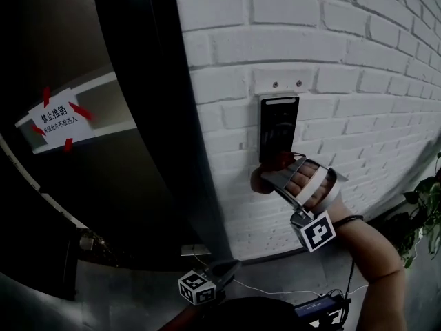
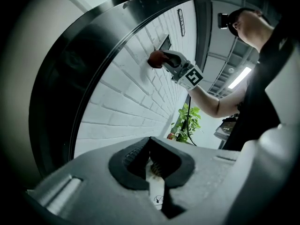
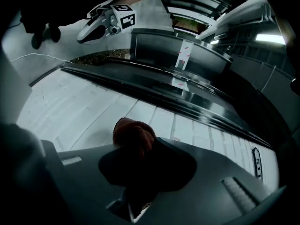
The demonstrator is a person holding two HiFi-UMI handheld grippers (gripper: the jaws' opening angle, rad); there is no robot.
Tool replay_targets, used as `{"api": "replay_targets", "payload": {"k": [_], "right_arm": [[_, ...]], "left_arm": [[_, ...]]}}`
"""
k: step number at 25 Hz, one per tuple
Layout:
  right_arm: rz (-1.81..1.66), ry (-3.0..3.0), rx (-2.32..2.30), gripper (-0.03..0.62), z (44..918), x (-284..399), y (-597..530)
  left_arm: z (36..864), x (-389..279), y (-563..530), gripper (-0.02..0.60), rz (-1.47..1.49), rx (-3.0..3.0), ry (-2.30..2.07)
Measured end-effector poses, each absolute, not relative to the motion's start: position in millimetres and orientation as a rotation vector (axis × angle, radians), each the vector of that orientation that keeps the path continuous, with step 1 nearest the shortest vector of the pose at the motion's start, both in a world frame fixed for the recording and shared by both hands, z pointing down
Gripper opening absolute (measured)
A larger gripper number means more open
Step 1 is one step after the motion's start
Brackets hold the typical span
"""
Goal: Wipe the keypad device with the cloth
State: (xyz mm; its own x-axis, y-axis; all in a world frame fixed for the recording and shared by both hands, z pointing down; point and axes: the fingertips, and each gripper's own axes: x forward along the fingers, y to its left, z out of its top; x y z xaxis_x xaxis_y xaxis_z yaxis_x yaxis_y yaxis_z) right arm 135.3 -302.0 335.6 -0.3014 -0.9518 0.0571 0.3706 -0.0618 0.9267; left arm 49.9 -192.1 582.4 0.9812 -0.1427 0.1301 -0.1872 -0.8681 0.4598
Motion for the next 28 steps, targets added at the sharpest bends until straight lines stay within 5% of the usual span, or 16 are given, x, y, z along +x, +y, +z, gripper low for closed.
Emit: {"api": "replay_targets", "payload": {"k": [9,28], "right_arm": [[-1.412,-1.308,1.262,0.091,291,213,-291],[-1.563,-1.457,1.546,0.084,114,169,-301]], "left_arm": [[587,55,-187,0.004,0.148,2.644,-0.213],[586,50,-186,0.005,0.126,2.625,-0.249]]}}
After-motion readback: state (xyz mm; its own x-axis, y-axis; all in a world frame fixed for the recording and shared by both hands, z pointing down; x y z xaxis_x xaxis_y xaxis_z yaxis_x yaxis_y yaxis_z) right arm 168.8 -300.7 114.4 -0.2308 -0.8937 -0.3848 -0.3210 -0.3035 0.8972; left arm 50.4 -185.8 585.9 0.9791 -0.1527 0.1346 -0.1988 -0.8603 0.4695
